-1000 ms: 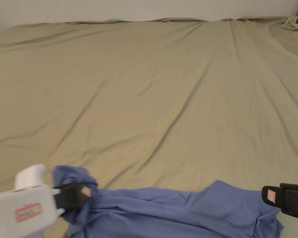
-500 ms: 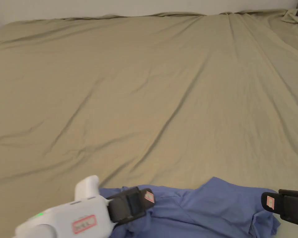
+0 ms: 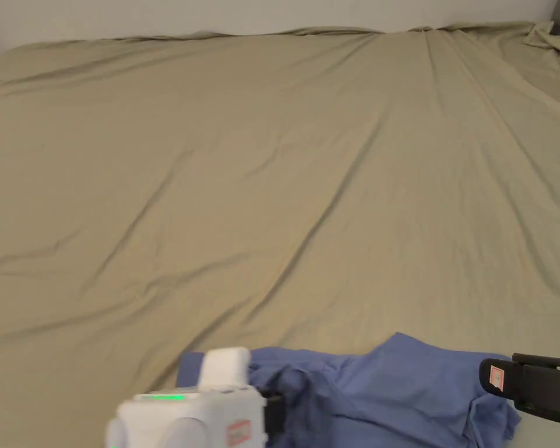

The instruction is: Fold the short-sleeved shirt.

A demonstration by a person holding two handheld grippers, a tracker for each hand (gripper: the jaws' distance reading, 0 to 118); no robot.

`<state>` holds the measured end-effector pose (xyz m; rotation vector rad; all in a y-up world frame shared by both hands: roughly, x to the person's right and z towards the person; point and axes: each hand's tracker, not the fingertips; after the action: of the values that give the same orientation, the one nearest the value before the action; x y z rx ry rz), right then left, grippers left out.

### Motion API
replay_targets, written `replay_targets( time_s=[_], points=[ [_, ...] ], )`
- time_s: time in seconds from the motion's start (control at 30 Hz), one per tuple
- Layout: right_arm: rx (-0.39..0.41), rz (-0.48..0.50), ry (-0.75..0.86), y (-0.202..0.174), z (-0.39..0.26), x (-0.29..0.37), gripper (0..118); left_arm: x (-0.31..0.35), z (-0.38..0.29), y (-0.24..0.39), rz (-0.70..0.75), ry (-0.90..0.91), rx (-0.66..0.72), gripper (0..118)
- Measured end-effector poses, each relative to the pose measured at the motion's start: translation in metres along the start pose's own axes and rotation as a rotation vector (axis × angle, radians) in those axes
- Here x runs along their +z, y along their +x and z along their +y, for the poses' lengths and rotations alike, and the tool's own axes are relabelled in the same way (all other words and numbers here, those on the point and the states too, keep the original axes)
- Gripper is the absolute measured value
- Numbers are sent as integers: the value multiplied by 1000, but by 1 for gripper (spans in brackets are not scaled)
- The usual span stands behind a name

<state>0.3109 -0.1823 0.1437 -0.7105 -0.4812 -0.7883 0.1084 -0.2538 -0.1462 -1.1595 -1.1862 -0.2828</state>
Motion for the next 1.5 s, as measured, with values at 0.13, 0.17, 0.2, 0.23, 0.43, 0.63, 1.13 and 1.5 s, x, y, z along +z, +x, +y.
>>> replay_targets(
  time_s=[0.13,0.17,0.2,0.23,0.43,0.63,1.13,1.5],
  points=[
    [1,-6,-1,-2,0,6,2,-38,-1,47,-152,-94,17,4],
    [8,-10,-3,-3,0,7,2,-37,-2,63,-174,-103,-31,4],
    [15,-14,-2,-4,1,9,2,-45,-5,72,-204,-112,-62,4],
    [20,-17,1,-5,2,11,2,-52,-5,78,-220,-142,-56,4],
    [97,-30,44,-19,8,24,2,19,15,35,-471,-40,100,4],
    [164,-33,29,-36,9,9,2,94,23,-88,-154,120,184,98],
    [179,-33,0,-52,5,-4,2,52,0,-101,115,22,137,36],
    [137,-23,10,-45,4,1,2,98,0,-124,-239,113,334,8]
  ],
)
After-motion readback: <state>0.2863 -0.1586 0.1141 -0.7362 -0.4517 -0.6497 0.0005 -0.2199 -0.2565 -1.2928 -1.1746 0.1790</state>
